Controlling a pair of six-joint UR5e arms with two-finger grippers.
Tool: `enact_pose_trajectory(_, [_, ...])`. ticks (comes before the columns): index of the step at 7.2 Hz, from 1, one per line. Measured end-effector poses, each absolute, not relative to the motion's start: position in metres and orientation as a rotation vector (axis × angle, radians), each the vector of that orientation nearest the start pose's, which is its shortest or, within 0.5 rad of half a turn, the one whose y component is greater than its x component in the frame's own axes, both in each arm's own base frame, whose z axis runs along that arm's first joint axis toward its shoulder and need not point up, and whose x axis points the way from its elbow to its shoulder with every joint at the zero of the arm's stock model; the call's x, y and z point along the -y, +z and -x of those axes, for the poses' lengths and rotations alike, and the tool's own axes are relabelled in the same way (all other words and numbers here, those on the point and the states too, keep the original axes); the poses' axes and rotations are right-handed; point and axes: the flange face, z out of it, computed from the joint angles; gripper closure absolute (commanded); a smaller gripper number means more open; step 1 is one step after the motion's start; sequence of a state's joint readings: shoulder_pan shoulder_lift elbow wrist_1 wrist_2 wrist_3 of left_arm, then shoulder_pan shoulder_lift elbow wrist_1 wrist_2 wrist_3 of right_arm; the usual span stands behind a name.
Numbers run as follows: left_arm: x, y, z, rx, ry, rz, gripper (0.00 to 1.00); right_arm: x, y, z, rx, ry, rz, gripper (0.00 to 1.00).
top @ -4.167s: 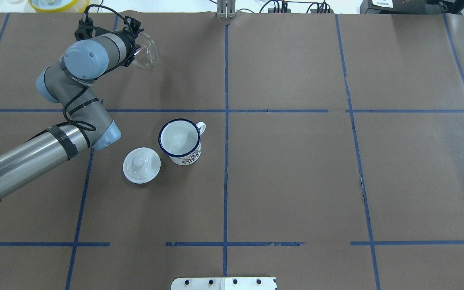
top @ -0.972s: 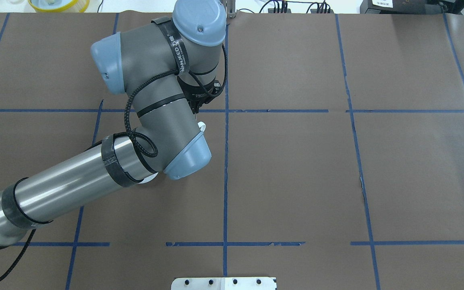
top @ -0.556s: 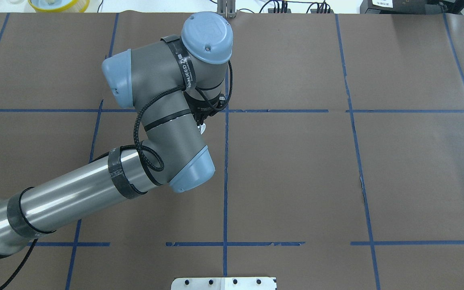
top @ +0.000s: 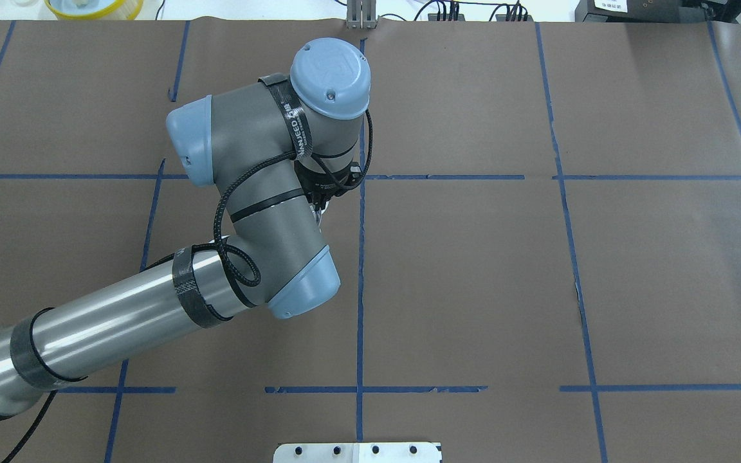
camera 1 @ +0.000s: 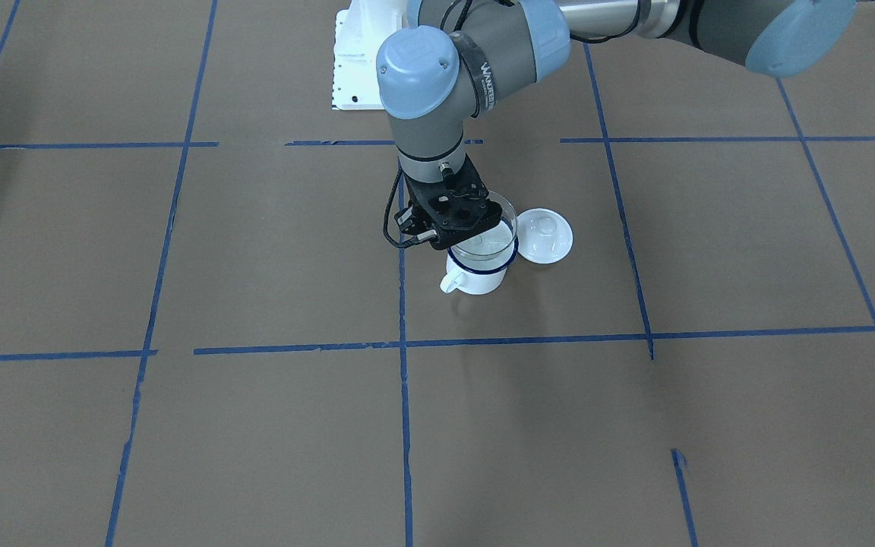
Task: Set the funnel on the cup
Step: 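Lower the funnel into the mug's mouth and open the left gripper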
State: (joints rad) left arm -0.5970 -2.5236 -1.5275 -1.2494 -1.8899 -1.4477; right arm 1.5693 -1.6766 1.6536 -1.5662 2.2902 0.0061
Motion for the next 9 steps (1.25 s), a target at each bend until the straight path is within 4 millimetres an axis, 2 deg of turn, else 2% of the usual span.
enact_pose_trajectory(2, [0.491,0.128,-0.54,-0.652,-0.347,0.082,1.0,0.446,0.671,-0.067,0.719,0.011,0.02,0.0])
enact_pose_trajectory(3, [0.492,0.131,-0.54,-0.65,-0.345,0.081,0.87,0.446,0.671,-0.067,0.719,0.011,0.02,0.0])
enact_pose_trajectory(4, [0.492,0.133,-0.54,-0.653,-0.343,0.079,0.15,0.446,0.671,-0.067,0.719,0.011,0.02,0.0])
enact_pose_trajectory(5, [0.493,0.133,-0.54,-0.664,-0.342,0.074,0.0,0.446,0.671,-0.067,0.719,0.011,0.02,0.0])
enact_pose_trajectory(8, [0.495,0.135,-0.539,-0.697,-0.342,0.058,0.0,0.446,0.671,-0.067,0.719,0.011,0.02,0.0])
enact_pose_trajectory(9, [0.496,0.134,-0.53,-0.705,-0.345,0.049,0.0,0.446,0.671,-0.067,0.719,0.011,0.02,0.0])
